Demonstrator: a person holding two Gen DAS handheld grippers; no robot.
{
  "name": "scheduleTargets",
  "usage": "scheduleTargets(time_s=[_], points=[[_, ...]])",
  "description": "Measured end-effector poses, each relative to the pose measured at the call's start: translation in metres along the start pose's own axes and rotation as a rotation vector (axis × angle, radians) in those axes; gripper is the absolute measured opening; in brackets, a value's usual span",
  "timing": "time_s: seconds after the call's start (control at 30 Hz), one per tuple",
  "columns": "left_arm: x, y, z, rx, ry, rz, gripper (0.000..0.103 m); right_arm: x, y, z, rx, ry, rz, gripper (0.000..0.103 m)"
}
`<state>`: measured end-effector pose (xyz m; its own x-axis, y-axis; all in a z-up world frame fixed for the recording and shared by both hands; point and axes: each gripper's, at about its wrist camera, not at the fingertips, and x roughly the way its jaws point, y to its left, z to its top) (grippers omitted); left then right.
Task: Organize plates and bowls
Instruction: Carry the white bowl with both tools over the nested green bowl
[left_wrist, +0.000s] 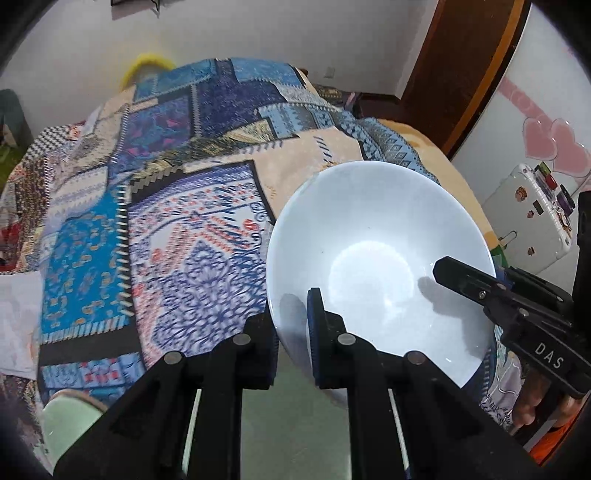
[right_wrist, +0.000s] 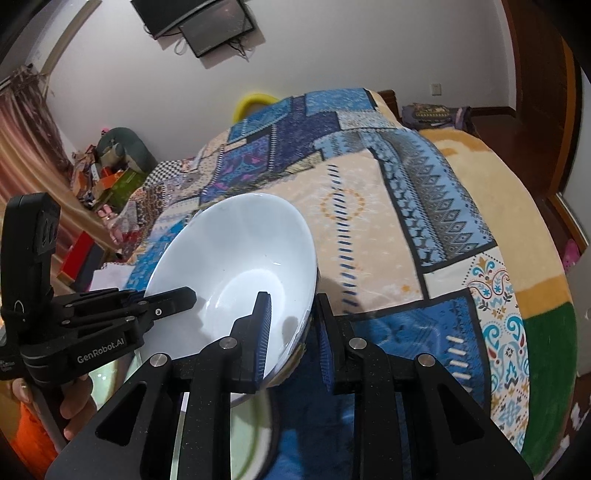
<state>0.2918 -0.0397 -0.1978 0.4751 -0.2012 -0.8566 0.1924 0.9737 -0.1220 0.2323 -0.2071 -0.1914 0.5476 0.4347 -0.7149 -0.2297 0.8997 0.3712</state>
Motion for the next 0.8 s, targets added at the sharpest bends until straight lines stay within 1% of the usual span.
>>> scheduleTargets(time_s=[0.27, 0.43, 0.8], points=[[-0.050, 0.021, -0.022, -0.032, -0.060, 0.022, 0.013, -0.014, 0.039, -0.002, -0.049, -0.031, 0.039, 0.021], [-0.080, 0.040, -0.042, -0.067, -0.089, 0.038, 0.013, -0.019, 0.067, -0.007, -0.090, -0.041, 0.069, 0.021], [-0.133, 0.083, -0.089, -0.143, -0.130, 0.089, 0.013, -0.019, 0.124, -0.024, -0.170, -0.036, 0.141, 0.021]])
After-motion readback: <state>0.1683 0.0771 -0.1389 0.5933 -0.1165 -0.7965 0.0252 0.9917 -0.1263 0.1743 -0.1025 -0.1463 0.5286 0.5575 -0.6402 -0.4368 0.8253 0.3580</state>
